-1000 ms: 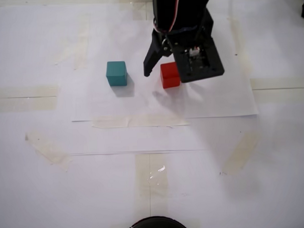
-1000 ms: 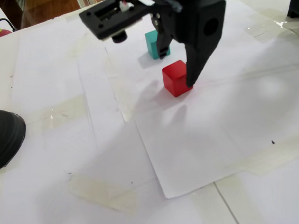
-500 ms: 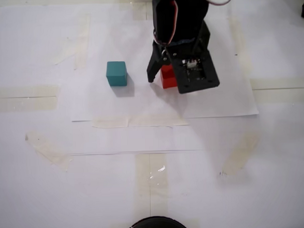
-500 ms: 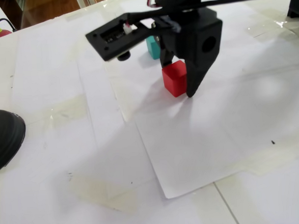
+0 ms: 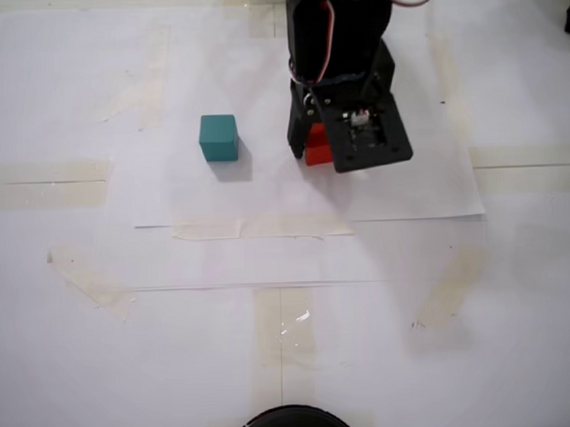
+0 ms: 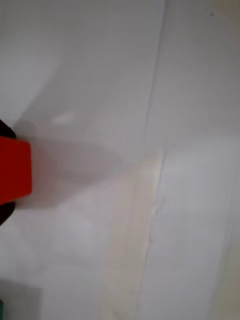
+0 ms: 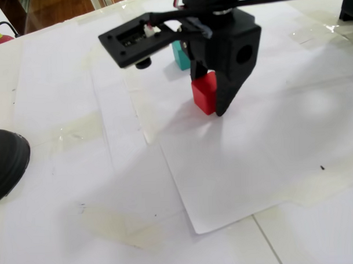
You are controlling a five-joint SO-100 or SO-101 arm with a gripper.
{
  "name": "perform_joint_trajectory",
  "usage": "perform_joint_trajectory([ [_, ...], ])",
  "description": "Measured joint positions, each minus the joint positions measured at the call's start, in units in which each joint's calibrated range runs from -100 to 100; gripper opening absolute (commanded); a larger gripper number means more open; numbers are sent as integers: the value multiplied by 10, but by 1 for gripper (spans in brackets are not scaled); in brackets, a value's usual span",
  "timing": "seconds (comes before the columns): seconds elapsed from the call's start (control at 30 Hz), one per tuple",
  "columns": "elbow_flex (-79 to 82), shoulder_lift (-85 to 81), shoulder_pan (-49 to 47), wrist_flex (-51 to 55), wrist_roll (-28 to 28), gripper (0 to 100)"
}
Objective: Put the red cube on the top of the blue cube.
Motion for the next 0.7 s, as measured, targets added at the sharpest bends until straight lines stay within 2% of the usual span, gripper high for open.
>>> perform_joint_trajectory([
  [0.37,10,-7,4,2,8,13],
  [0.7,-38,-23,23,163,39,12],
])
